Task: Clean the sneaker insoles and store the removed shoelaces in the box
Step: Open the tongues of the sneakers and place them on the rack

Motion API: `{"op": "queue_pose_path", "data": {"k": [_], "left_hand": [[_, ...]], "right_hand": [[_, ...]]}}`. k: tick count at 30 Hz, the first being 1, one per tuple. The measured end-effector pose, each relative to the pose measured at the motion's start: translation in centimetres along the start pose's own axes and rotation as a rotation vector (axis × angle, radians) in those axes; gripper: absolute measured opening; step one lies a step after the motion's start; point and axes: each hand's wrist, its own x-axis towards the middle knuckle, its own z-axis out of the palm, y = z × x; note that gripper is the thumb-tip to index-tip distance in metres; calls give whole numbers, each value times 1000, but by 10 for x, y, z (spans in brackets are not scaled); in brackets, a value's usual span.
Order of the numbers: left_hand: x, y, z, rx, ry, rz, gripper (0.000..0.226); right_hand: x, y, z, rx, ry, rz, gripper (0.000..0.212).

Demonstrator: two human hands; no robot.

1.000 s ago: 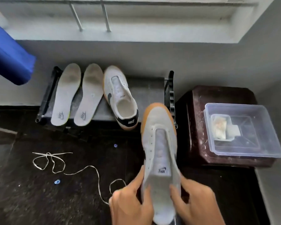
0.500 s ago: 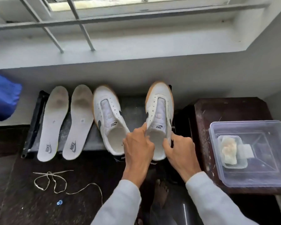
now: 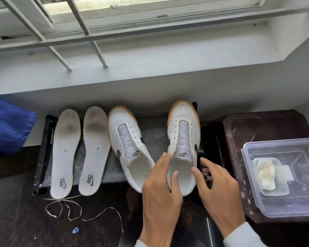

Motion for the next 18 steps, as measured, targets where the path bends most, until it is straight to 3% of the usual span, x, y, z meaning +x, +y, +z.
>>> {"op": "queue_pose_path", "data": {"k": [5,7,11,18], "left_hand": [[8,-43,-51,-23,232,-111,44],[17,-68,-64,-14,192,-221,53],[36,-98,-71,-206,-34,-481,84],[53,-111,-67,-414,-138,-515,87]], "right_hand": [[-6,-58,0,94,-55,-46,33],[-3,-76,17,87,-95,-96,29],[11,-100,51,-48,-195,-178,45],[32,-117,79,-249,-322,-150,39]]}}
